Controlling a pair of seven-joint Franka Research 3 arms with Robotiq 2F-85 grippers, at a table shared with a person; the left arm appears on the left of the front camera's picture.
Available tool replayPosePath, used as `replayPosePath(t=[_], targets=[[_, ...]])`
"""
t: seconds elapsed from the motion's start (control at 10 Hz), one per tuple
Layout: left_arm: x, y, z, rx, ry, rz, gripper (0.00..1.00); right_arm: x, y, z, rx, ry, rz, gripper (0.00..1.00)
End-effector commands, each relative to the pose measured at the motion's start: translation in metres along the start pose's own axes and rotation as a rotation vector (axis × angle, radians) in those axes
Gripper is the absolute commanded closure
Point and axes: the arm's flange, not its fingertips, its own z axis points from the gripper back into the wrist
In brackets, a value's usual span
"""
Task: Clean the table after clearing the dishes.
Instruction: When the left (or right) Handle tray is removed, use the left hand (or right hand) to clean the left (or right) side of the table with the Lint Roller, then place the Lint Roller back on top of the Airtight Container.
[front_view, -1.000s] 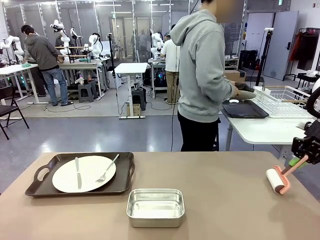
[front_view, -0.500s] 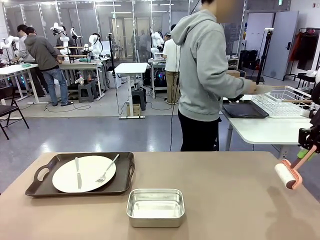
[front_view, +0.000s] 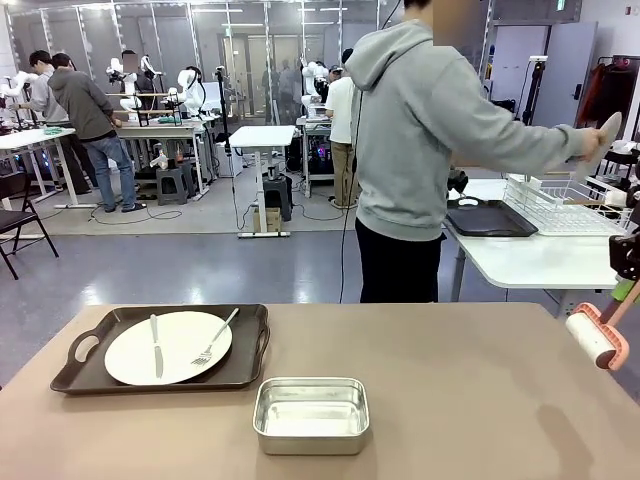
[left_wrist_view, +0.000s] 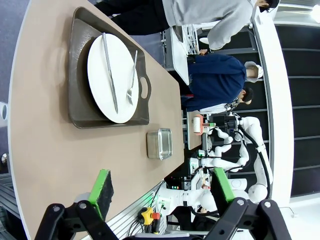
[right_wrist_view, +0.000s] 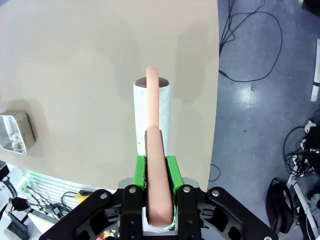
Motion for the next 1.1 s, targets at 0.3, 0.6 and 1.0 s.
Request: replayPosePath(t=[0.3, 0.6, 1.0], targets=[[-0.0022, 0.0002, 0.0021, -0.002, -0.002, -0.008, 0.0, 0.0072, -0.0095, -0.0067, 0.023, 0.003, -0.007, 0.78], [-0.0022, 0.0002, 0.0021, -0.002, -0.002, -0.008, 0.0, 0.0072, -0.0095, -0.0067, 0.023, 0.003, -0.007, 0.78], [-0.0022, 0.0002, 0.0021, -0.002, -0.002, -0.008, 0.0, 0.0072, -0.0095, -0.0067, 0.023, 0.003, -0.007, 0.78]])
